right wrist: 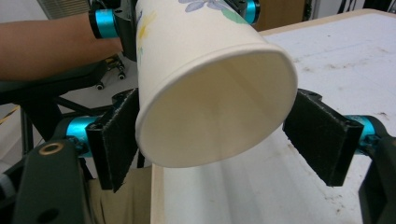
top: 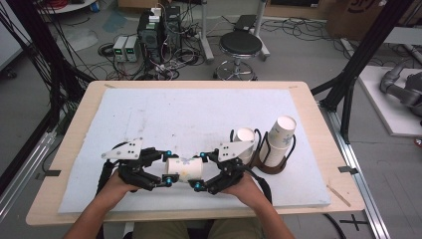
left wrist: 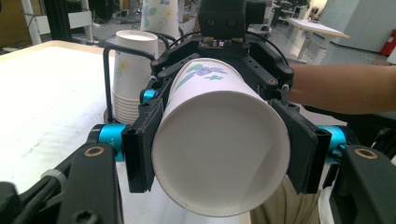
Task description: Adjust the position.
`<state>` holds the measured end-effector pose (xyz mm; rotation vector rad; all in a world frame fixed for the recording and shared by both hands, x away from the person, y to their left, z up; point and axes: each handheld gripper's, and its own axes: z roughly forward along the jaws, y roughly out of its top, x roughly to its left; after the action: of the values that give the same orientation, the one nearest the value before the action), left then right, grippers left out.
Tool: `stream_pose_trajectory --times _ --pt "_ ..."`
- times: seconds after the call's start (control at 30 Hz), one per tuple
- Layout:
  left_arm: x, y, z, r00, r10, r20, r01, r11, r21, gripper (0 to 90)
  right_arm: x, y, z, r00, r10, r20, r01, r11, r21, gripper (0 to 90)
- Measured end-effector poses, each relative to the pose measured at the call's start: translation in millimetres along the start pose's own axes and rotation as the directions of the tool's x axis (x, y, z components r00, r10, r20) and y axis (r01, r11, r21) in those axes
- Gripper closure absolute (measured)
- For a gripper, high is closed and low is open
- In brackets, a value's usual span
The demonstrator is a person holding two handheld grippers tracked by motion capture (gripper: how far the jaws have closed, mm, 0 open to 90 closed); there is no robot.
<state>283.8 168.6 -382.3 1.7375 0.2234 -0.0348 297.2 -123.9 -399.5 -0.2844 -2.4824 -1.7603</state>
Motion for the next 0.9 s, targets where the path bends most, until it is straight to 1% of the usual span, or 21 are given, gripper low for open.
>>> stream_pose_trajectory --times 0.13,0.2,0.27,0.3,0.4,0.43,0.6,0.63,0.67,0.7,0.73,0.8,0.87,0.9 --pt "0.1 -0.4 -0.3 1.0000 0.004 0.006 -0.004 1.0000 -0.004 37.5 0.1 -0.1 -0.6 0.9998 -0.016 -0.009 0.016 1.000 -0.006 28.7" --pt "0.2 -0.7 -0.9 0.9999 0.000 0.013 0.000 0.9999 -0.011 37.5 0.9 -0.2 -2.7 0.9997 -0.022 -0.013 0.022 1.000 -0.014 33.1" --pt "0.5 -1.1 -1.7 0.9997 -0.001 0.023 0.002 0.9998 -0.018 37.5 1.6 0.0 -3.9 0.9997 -0.019 -0.016 0.019 1.000 -0.015 34.5" --pt "0.4 -1.6 -1.8 0.9996 0.002 0.028 -0.002 0.9999 -0.016 37.4 1.8 0.6 -5.7 0.9994 -0.029 -0.018 0.029 0.999 -0.026 36.3" --pt "0.0 -2.1 -1.3 0.9996 0.003 0.030 -0.003 0.9998 -0.018 37.4 2.2 1.3 -7.8 0.9991 -0.035 -0.024 0.034 0.999 -0.028 38.5" --pt "-0.4 -2.3 -1.0 0.9996 0.003 0.029 -0.002 0.9999 -0.016 37.3 2.1 1.4 -9.5 0.9988 -0.034 -0.035 0.032 0.999 -0.035 40.2" --pt "-1.1 -2.5 0.0 0.9998 -0.003 0.021 0.003 1.0000 -0.007 36.7 2.4 3.2 -11.7 0.9989 -0.034 -0.032 0.034 0.999 -0.019 41.4" --pt "-2.0 -2.8 0.6 0.9999 -0.010 -0.005 0.010 0.9999 0.005 35.5 2.1 3.4 -12.0 0.9989 -0.033 -0.032 0.033 0.999 -0.018 41.4" --pt "-2.0 -2.8 0.6 0.9999 -0.010 -0.005 0.010 0.9999 0.005 28.8 2.1 3.4 -12.0 0.9989 -0.033 -0.032 0.033 0.999 -0.018 41.4" --pt "-2.3 -2.9 1.7 0.9993 -0.030 -0.022 0.030 0.9994 0.014 28.8 2.3 3.9 -12.4 0.9989 -0.030 -0.035 0.029 0.999 -0.020 41.4" --pt "-2.3 -2.7 3.0 0.9983 -0.049 -0.033 0.050 0.9983 0.031 13.7 2.1 5.6 -14.4 0.9991 -0.030 -0.030 0.030 0.999 -0.015 41.3" --pt "-3.2 -2.0 4.0 0.9973 -0.055 -0.049 0.057 0.9972 0.048 13.8 1.5 6.8 -15.2 0.9990 -0.038 -0.026 0.037 0.999 -0.017 41.3" --pt "-4.0 0.3 3.3 0.9971 -0.048 -0.060 0.052 0.9967 0.063 13.8 0.7 11.6 -18.9 0.9991 -0.042 -0.003 0.042 0.999 0.028 41.2" --pt "-4.0 0.3 3.3 0.9971 -0.048 -0.060 0.052 0.9967 0.063 13.8 1.0 13.5 -19.9 0.9989 -0.046 0.011 0.045 0.998 0.051 41.1"
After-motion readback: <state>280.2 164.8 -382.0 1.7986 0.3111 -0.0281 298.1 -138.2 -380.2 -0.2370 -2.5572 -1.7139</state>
